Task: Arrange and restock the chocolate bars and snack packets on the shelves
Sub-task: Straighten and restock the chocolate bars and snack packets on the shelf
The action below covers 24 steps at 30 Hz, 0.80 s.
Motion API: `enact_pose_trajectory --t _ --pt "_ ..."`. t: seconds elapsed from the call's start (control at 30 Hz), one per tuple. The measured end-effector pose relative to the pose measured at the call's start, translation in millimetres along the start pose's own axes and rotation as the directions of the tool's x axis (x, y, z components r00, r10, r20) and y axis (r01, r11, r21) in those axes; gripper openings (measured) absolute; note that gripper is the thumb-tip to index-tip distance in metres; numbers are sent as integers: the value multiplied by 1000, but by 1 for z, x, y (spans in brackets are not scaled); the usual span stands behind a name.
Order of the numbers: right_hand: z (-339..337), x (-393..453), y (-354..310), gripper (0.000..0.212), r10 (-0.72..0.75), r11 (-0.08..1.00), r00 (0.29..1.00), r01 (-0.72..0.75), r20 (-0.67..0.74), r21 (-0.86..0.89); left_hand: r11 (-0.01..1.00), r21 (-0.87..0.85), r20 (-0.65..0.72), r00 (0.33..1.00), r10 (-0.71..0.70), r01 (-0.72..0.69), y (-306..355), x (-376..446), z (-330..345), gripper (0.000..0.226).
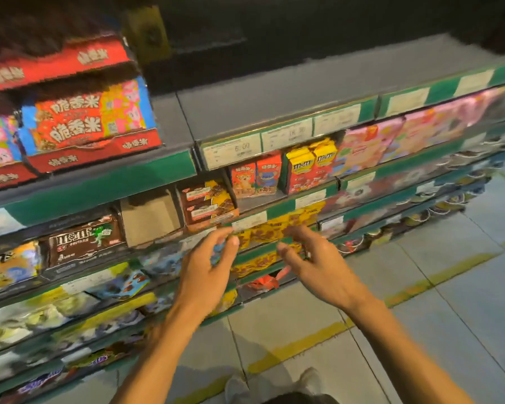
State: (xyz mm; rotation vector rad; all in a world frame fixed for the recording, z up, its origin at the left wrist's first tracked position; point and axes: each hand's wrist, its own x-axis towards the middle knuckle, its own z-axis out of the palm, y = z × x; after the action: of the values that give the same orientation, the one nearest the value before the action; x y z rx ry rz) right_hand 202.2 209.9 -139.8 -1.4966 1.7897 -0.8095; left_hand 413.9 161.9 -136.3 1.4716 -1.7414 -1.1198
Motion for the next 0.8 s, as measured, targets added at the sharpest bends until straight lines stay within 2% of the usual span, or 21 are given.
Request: enact_pose_trajectory --t 0.13,0.23,0.43,0.6,0.8 --pt "-48 -47 47 40 139 981 983 -121 -118 151 998 -52 122 991 45 -39 39 -5 54 39" --pt "-90 -80 76 41 210 965 954 -167 -214 203 994 -67 221 970 104 -91 70 -6 105 28" --pt "-168 -129 129 43 326 940 845 -244 -423 238 986 -111 418 894 159 -123 122 0 211 38" --pt "-218 -150 174 47 434 898 751 -312 -497 311 980 -137 542 818 193 -141 157 14 285 40" --pt "-265 -132 214 51 532 841 649 -329 -544 431 982 -154 660 727 188 -114 183 52 362 43"
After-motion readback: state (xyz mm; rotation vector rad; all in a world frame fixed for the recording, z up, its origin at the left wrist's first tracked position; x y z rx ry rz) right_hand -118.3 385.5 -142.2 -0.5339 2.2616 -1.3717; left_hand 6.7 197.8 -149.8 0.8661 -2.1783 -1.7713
